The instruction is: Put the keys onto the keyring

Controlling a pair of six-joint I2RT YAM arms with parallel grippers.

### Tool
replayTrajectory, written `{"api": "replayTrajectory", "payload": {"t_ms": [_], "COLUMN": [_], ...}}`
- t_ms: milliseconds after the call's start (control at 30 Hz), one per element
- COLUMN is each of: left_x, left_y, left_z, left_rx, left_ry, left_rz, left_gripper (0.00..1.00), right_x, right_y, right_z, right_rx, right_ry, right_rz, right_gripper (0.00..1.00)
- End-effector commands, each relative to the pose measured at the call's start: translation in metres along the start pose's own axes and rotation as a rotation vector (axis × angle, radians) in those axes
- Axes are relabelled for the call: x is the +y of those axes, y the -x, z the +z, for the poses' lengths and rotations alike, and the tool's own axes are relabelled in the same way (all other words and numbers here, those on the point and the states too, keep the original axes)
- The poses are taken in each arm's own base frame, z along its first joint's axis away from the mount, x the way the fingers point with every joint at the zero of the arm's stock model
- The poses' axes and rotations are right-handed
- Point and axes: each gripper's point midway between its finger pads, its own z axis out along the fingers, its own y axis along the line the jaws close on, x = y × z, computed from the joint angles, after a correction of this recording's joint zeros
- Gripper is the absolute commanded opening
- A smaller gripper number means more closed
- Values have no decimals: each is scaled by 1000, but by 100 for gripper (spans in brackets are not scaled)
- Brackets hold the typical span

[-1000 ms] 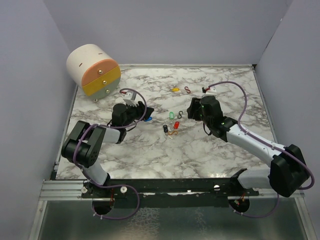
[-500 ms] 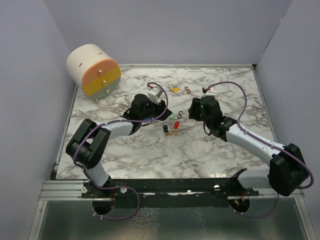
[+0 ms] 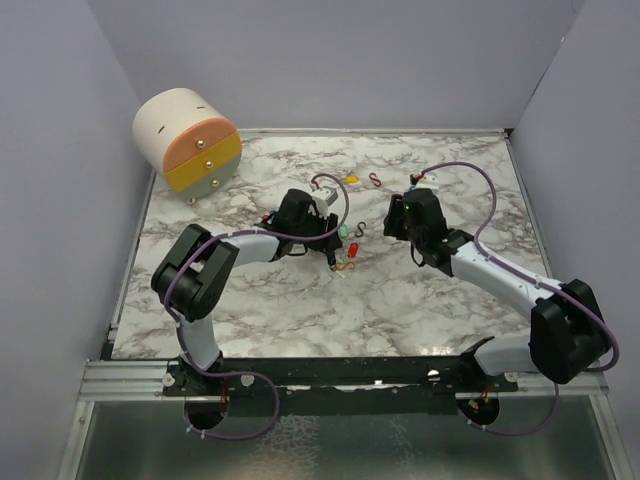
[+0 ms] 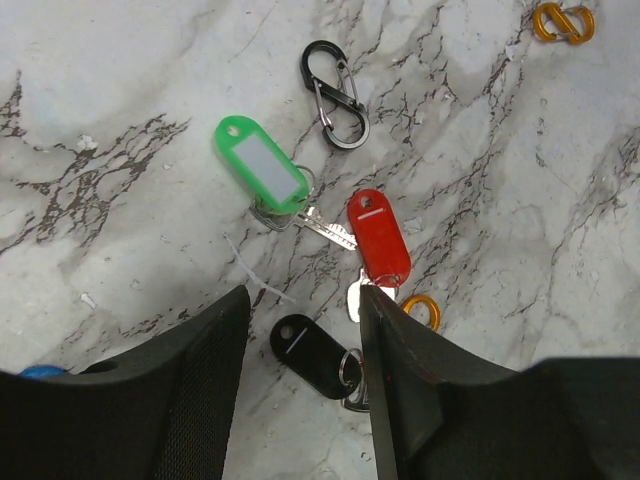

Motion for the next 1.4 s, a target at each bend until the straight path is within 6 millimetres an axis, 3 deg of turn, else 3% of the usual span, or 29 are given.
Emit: {"api": "replayTrajectory", "payload": {"t_ms": [0, 467, 800, 1033, 1367], "left_x": [-8, -11, -16, -25, -32], "left_y": [-4, -34, -37, -27, -38], "left_z": [2, -3, -15, -28, -24], "left_rx": [22, 79, 69, 28, 47], "left_ry": [6, 32, 36, 36, 25], "left_rz": [43, 65, 71, 87, 90], "left_gripper": [49, 47, 43, 43, 42], "right_x": [7, 12, 15, 17, 18], "right_y": [5, -12, -23, -27, -28], "right_z": [5, 25, 38, 42, 43], "right_rx": [11, 59, 91, 106, 109], "right_ry": [17, 27, 28, 37, 40], "right_rz": [16, 11, 6, 3, 2], "right_gripper": [49, 49, 49, 49, 48]}}
